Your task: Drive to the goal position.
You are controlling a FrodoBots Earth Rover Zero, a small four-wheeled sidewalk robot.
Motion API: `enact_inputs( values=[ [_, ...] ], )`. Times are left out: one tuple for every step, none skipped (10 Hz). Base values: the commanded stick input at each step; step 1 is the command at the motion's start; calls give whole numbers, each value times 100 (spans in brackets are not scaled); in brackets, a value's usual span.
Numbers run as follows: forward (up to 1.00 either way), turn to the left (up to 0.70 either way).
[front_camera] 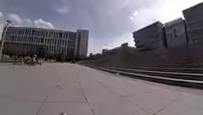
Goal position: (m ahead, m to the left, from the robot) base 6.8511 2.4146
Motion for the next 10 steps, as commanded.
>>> enact_inputs(
  values=[
    [70, 0],
    [70, 0],
    [70, 0],
    [70, 0],
    [70, 0],
    [70, 0],
    [70, 0],
    [70, 0],
    [70, 0],
    [70, 0]
  ],
)
